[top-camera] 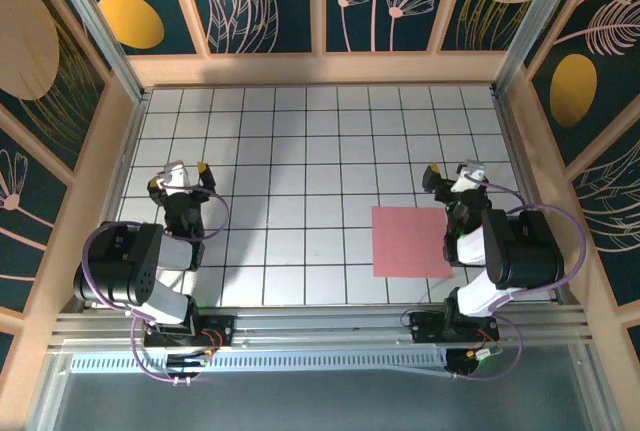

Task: Fold a paper plane with a square sheet of paper (fold left side to right side)
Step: Move the square sheet of paper to the center of the table.

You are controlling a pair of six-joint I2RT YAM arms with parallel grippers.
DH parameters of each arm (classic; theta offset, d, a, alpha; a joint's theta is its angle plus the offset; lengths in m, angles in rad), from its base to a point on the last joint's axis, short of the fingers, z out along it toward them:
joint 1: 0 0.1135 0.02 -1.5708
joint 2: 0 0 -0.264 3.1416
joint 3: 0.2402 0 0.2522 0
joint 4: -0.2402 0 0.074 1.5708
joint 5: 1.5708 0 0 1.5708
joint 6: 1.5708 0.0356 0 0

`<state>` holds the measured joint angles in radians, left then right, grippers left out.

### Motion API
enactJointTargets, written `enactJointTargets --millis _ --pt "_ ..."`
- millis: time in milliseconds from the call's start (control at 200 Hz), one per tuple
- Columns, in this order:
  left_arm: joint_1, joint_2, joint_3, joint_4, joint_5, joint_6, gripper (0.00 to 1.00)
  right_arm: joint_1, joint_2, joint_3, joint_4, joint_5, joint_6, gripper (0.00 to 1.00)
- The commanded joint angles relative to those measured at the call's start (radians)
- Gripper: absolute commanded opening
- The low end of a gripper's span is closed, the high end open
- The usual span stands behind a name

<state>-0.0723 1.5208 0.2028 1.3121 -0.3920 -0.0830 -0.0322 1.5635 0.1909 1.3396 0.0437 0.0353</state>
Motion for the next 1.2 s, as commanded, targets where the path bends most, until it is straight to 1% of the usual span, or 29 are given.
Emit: enactJointTargets --millis 0,561,966,1036,1081,1131,1196 --pt "0.006 0.001 0.010 0.013 0.014 -0.015 0.99 -0.002 0.005 0.005 0.041 0.000 0.003 0.99" --pt "0.006 0.001 0.010 0.013 0.015 -0.017 0.99 -0.003 0.005 0.006 0.040 0.001 0.003 0.99" --pt "0.006 0.000 0.010 0.014 0.014 -0.017 0.99 -0.013 0.004 0.004 0.043 -0.022 0.014 0.99" --pt "0.006 -0.005 0.006 0.022 0.004 -0.015 0.99 -0.013 -0.032 0.021 -0.019 -0.013 0.017 0.99" --pt "0.006 -0.037 0.014 -0.034 0.020 -0.016 0.99 -0.014 -0.077 0.039 -0.093 -0.001 0.015 0.99" --pt "0.005 -0.057 0.018 -0.038 0.026 0.001 0.99 -0.012 -0.136 0.057 -0.173 0.013 0.017 0.99" --pt "0.005 -0.139 0.058 -0.201 0.001 -0.016 0.99 -0.009 -0.222 0.084 -0.287 0.024 0.024 0.99"
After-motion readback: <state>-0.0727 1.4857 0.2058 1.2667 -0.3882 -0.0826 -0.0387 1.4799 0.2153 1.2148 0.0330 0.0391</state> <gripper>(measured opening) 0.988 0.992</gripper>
